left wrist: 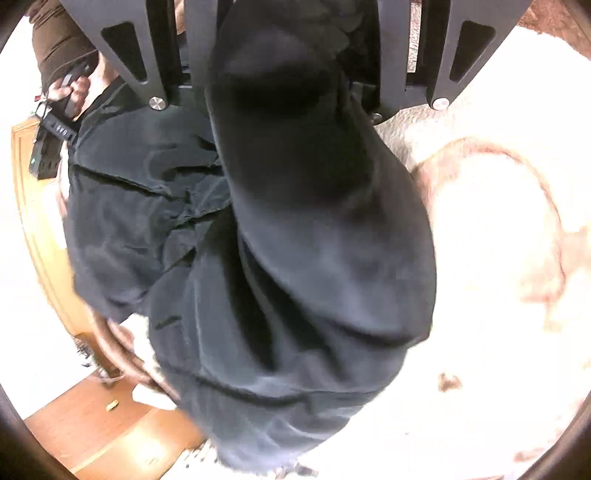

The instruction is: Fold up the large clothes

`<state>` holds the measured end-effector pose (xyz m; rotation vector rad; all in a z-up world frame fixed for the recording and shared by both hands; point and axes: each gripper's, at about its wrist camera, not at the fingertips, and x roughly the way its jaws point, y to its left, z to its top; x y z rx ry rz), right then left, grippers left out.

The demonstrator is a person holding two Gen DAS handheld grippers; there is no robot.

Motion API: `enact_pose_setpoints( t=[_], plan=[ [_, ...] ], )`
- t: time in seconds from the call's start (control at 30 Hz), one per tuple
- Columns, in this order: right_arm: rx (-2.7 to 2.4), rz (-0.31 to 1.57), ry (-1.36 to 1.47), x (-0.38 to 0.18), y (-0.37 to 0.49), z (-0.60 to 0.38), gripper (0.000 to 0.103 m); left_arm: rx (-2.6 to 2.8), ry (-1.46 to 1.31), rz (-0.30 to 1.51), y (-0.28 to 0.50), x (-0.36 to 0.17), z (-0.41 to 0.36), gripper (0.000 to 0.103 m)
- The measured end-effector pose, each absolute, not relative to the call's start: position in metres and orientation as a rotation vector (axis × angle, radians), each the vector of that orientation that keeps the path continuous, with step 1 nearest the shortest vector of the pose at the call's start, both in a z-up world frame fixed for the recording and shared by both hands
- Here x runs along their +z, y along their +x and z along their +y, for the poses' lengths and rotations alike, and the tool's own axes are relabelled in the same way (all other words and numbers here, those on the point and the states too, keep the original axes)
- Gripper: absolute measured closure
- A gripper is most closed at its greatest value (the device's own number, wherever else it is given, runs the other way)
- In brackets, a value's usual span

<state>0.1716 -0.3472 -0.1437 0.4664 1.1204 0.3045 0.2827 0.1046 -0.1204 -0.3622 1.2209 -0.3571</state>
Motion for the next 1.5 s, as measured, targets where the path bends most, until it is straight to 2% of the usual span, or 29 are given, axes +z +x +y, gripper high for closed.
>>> enact_pose_setpoints(
  t=[0.33,0.53,0.87,1.1,1.33,1.5],
  plan=[
    [0.381,0.914,0.491,-0.079,0.15,-0.316,0.067,-0.398,-0.348,0.995,0.269,-0.038,0.141,0.073],
    [0.447,0.864,0.473,-0.073,0.161,-0.282,0.067,-0.339,-0.387,0.931,0.254,-0.035,0.203,0.073],
    [0.562,0.896,0.439,-0.08,0.2,-0.2,0.067,-0.19,-0.397,0.939,0.233,-0.049,0.281,0.073],
    [0.581,0.899,0.443,-0.09,0.206,-0.166,0.067,-0.129,-0.448,0.954,0.223,-0.085,0.33,0.073],
    [0.527,0.945,0.433,-0.105,0.205,-0.163,0.066,-0.094,-0.485,1.004,0.234,-0.122,0.341,0.071],
    [0.478,0.974,0.438,-0.125,0.195,-0.168,0.064,-0.086,-0.476,1.036,0.237,-0.139,0.343,0.065]
  ],
)
